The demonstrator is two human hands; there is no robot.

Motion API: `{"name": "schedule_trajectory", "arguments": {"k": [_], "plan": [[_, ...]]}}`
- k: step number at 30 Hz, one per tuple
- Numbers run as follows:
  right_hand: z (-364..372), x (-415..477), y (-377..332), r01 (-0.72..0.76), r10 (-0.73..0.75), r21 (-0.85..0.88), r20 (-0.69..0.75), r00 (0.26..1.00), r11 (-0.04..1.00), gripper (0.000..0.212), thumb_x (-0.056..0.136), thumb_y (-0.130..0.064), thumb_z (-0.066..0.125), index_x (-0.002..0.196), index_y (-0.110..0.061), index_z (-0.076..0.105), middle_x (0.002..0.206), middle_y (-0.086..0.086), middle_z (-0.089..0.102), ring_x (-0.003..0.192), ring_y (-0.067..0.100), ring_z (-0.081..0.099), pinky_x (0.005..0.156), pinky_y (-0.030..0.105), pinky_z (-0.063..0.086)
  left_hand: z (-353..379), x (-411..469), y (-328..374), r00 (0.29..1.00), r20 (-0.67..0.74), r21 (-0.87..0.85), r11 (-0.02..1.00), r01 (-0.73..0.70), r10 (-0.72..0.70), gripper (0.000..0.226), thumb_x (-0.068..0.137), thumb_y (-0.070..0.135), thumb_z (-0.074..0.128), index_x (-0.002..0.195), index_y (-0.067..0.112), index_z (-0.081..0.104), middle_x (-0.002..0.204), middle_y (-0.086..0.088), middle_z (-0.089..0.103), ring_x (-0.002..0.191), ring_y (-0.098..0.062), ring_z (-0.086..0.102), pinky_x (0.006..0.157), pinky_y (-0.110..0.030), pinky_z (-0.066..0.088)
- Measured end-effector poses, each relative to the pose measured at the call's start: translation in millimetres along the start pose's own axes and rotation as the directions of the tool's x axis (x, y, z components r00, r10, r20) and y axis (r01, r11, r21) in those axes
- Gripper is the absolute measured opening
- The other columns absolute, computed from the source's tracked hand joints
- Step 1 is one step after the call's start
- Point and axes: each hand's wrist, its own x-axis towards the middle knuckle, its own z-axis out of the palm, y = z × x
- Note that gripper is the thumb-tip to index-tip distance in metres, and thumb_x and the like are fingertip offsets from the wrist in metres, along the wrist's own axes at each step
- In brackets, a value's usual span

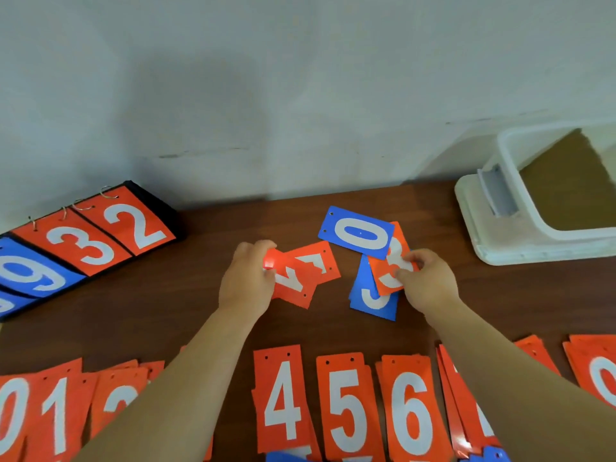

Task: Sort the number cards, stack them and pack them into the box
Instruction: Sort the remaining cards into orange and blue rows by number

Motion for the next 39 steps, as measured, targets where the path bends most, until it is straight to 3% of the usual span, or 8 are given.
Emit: {"name": "schedule_trajectory", "arguments": {"k": [3, 8, 13, 16, 20, 23, 30, 39], "plan": [[-15.5, -15.6, 9.4, -0.005, 0.008, 0.044, -0.075, 0.997, 0.999, 0.027, 0.09, -0.025, 0.072, 0.116, -0.023, 0.064, 0.112, 0.0, 0.063, 0.094, 0.019, 0.059, 0.078, 0.036, 0.052, -8.7, -17.5, -4.6, 0.993, -0.067, -0.154, 0.984, 0.089, -0.101, 0.033, 0.096, 0.013, 0.06, 0.124, 0.029, 0.063, 0.123, 0.002, 0.057, 0.117, -0.022, 0.058, 0.088, -0.031, 0.048], [-43.5, -50.8, 25.8, 0.002, 0.013, 0.107, -0.136, 0.991, 0.994, 0.021, 0.096, -0.024, 0.065, 0.116, -0.027, 0.062, 0.106, -0.003, 0.064, 0.079, 0.013, 0.061, 0.055, 0.025, 0.044, -27.7, -69.5, 6.0, 0.903, -0.06, -0.48, 0.806, 0.347, -0.424, 0.036, 0.101, 0.021, 0.059, 0.136, 0.031, 0.061, 0.145, 0.0, 0.053, 0.134, -0.024, 0.05, 0.103, -0.042, 0.05], [-72.7, -95.6, 42.5, 0.051, -0.029, 0.228, -0.102, 0.994, 0.972, 0.023, 0.093, -0.022, 0.069, 0.113, -0.031, 0.061, 0.108, -0.007, 0.065, 0.09, 0.012, 0.065, 0.068, 0.029, 0.054, -31.7, -132.8, 30.8, 0.869, -0.027, -0.627, 0.685, 0.37, -0.494, 0.039, 0.1, 0.02, 0.061, 0.134, 0.038, 0.06, 0.142, 0.0, 0.052, 0.115, -0.022, 0.062, 0.085, -0.036, 0.06], [-102.0, -127.5, 51.2, 0.109, -0.087, 0.277, -0.091, 0.992, 0.955, 0.023, 0.092, -0.022, 0.071, 0.113, -0.03, 0.064, 0.104, -0.008, 0.068, 0.087, 0.011, 0.067, 0.066, 0.028, 0.054, -32.4, -169.6, 54.8, 0.878, 0.024, -0.687, 0.631, 0.361, -0.477, 0.037, 0.095, 0.018, 0.068, 0.119, 0.045, 0.063, 0.133, 0.005, 0.056, 0.098, -0.02, 0.069, 0.072, -0.038, 0.065], [-151.4, -169.5, 62.7, 0.184, -0.159, 0.334, -0.101, 0.982, 0.924, 0.023, 0.089, -0.022, 0.073, 0.108, -0.034, 0.066, 0.1, -0.009, 0.072, 0.083, 0.014, 0.071, 0.072, 0.036, 0.06, -41.0, -218.9, 100.5, 0.915, -0.003, -0.784, 0.569, 0.249, -0.404, 0.036, 0.089, 0.012, 0.074, 0.102, 0.045, 0.068, 0.128, 0.006, 0.062, 0.104, -0.022, 0.069, 0.076, -0.038, 0.064], [-197.4, -208.5, 78.3, 0.262, -0.237, 0.353, -0.114, 0.965, 0.898, 0.022, 0.091, -0.019, 0.071, 0.109, -0.031, 0.067, 0.096, -0.01, 0.073, 0.08, 0.014, 0.072, 0.066, 0.032, 0.058, -45.5, -265.2, 135.4, 0.937, -0.064, -0.811, 0.565, 0.152, -0.344, 0.035, 0.088, 0.015, 0.075, 0.1, 0.047, 0.068, 0.124, 0.005, 0.065, 0.097, -0.02, 0.071, 0.073, -0.039, 0.064], [-270.3, -269.6, 145.1, 0.331, -0.3, 0.382, -0.141, 0.944, 0.863, 0.022, 0.091, -0.021, 0.069, 0.105, -0.038, 0.066, 0.098, -0.011, 0.074, 0.08, 0.01, 0.075, 0.073, 0.04, 0.065, -34.8, -366.8, 197.1, 0.953, -0.152, -0.824, 0.566, 0.023, -0.261, 0.019, 0.097, 0.016, 0.066, 0.103, 0.034, 0.07, 0.113, 0.005, 0.069, 0.094, -0.019, 0.072, 0.076, -0.038, 0.063], [-312.6, -306.7, 157.3, 0.422, -0.391, 0.407, -0.16, 0.906, 0.81, 0.027, 0.095, -0.015, 0.064, 0.116, -0.032, 0.063, 0.107, -0.009, 0.071, 0.089, 0.012, 0.072, 0.071, 0.031, 0.062, -51.8, -418.0, 219.6, 0.936, -0.291, -0.771, 0.628, -0.106, -0.199, 0.029, 0.098, 0.018, 0.065, 0.1, 0.047, 0.068, 0.128, 0.004, 0.064, 0.11, -0.023, 0.068, 0.084, -0.043, 0.063]]}}
